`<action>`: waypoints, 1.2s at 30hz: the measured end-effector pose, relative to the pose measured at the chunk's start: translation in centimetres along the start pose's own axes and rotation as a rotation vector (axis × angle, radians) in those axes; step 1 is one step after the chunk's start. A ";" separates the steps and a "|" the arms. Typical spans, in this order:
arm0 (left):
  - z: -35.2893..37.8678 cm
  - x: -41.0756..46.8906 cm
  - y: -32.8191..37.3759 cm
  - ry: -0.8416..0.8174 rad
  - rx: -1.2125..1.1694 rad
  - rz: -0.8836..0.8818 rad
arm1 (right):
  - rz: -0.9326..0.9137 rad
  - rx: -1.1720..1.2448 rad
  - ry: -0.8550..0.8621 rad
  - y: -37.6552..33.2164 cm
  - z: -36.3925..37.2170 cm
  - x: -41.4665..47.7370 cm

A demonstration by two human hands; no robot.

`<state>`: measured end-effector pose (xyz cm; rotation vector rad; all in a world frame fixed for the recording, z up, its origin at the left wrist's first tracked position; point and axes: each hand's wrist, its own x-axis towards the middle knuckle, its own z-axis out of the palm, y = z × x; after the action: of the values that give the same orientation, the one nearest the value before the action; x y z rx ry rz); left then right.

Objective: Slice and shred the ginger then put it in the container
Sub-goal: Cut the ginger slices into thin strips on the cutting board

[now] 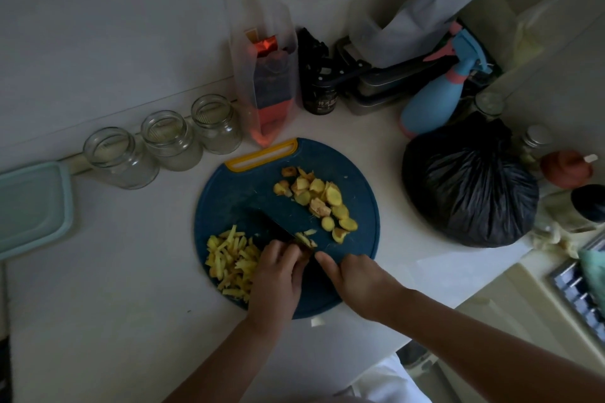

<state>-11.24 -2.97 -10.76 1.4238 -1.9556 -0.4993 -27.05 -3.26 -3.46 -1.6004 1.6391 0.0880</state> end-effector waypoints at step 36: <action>-0.4 -0.1 0.8 0.069 0.024 0.046 | -0.069 0.040 0.190 2.1 1.2 -3.4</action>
<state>-11.49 -2.56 -9.93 1.3888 -1.9405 -0.4020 -28.81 0.52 -3.29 -1.6749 1.7155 -0.1359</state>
